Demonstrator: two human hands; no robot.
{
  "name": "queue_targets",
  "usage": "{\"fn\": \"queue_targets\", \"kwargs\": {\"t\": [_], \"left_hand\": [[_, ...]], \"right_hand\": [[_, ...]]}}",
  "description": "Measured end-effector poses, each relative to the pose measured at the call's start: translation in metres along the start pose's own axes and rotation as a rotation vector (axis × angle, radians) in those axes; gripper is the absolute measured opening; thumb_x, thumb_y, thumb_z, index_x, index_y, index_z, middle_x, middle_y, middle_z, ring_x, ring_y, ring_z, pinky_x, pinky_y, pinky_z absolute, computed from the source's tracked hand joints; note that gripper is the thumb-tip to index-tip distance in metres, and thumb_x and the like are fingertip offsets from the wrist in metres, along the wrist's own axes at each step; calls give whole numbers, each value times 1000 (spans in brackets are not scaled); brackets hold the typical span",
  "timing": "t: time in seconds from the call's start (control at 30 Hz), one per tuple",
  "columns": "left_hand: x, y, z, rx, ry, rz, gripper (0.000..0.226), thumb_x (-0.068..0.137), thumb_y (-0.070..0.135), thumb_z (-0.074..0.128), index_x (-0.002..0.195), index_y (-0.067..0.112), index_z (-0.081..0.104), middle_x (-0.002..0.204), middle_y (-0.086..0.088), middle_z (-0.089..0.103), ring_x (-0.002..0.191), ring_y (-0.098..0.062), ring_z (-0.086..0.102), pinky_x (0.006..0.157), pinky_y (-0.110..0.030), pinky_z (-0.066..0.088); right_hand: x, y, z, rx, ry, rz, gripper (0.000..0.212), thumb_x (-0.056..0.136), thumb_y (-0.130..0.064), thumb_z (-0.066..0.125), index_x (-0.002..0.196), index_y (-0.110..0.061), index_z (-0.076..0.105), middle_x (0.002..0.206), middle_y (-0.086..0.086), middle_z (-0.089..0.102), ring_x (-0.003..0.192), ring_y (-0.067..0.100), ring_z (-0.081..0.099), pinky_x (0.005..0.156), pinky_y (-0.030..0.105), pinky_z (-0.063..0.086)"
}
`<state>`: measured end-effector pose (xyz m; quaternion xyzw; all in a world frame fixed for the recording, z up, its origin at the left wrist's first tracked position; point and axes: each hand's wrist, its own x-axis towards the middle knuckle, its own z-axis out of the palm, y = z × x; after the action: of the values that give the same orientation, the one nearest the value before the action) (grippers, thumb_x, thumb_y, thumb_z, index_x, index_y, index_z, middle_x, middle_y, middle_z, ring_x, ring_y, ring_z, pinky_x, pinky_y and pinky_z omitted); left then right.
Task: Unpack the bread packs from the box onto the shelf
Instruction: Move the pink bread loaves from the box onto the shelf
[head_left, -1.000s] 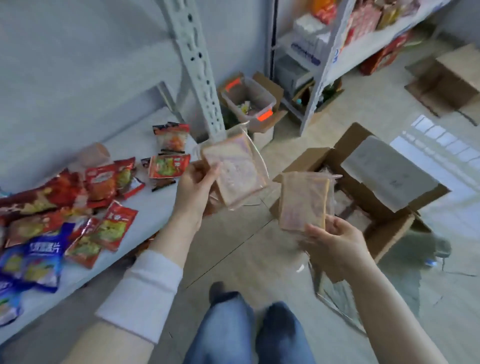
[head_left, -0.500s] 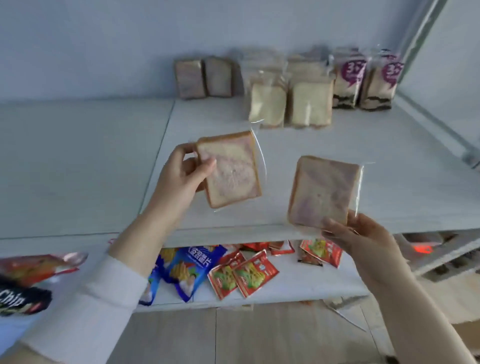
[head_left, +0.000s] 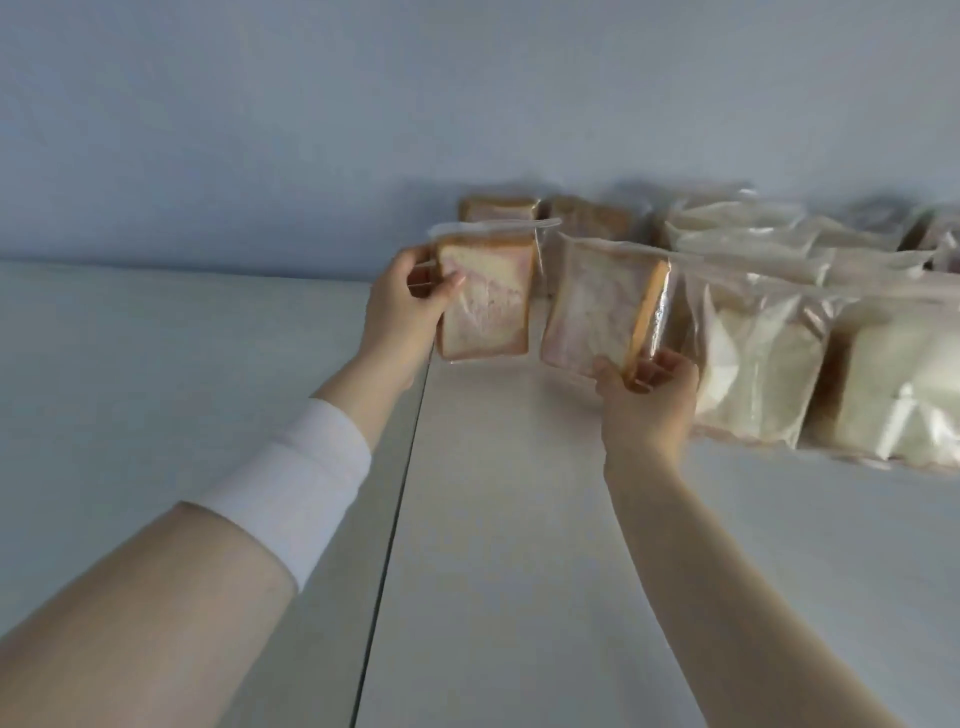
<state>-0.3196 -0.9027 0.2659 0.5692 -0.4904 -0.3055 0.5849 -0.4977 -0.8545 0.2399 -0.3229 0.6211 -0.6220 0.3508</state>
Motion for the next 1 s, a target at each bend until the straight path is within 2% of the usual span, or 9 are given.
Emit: {"fn": "queue_targets", "kwargs": {"t": [0.07,0.13,0.27,0.4,0.57,0.7,0.77,0.87,1.0], "left_hand": [[28,-10,16,38,44,13,31,80,21,68,110,15,59,99,1,62,97,-22,62,89,-40,52],[49,-18,29,83,88,47,33,82,19,67,113,8,60,98,3,61,94,-16,60,81,-20,48],[68,-28,39,113,167,119,30,82,17,68,108,5,61,92,4,61,83,-7,57,78,-10,42],[72,-35,41,260,218,215,31,82,23,68,107,7,62,96,-4,59,99,-20,55,81,-19,39],[70,-24,38,181,175,72,49,84,20,67,125,5,46,108,-9,61,95,-16,58,71,-5,36],[40,-13,16,240,112,68,57,82,19,68,129,4,40,123,-13,54,112,-25,55,94,-27,41],[6,-6,1,477,11,182,52,83,20,66,128,6,44,127,-13,49,118,-27,49,96,-32,36],[-58,13,-14,890,-361,396,46,85,23,63,125,10,45,127,-13,47,119,-31,44,93,-38,37],[-138,50,0,1125,-698,583,40,89,25,57,124,15,41,125,-12,44,115,-31,44,87,-39,40]], "right_hand": [[24,3,23,-24,43,0,37,79,-13,71,105,-18,46,99,-3,55,90,14,56,80,21,42],[46,6,40,-69,74,-27,42,81,-14,69,117,-11,48,106,-1,55,96,11,52,86,17,38],[73,14,60,-177,134,-95,42,82,-14,66,122,-10,52,119,5,58,111,17,54,102,27,39],[82,14,70,-396,189,-62,44,87,-20,60,129,-15,51,137,13,38,132,28,33,114,36,20],[76,2,70,-500,111,19,64,88,-20,57,143,-18,25,147,12,32,139,29,20,116,41,11],[27,-4,53,-637,-40,-141,80,89,-20,59,148,-10,7,153,13,19,142,29,11,117,37,9],[-8,-8,34,-734,-79,-227,73,89,-21,59,147,-12,16,150,9,24,138,27,15,113,33,14],[-60,-13,-11,-874,-147,-327,60,87,-17,61,140,-16,31,142,8,30,134,25,23,108,30,24],[-108,-22,-96,-1101,-155,-319,52,87,-7,57,134,-18,38,137,11,32,127,29,31,100,39,36]]}}
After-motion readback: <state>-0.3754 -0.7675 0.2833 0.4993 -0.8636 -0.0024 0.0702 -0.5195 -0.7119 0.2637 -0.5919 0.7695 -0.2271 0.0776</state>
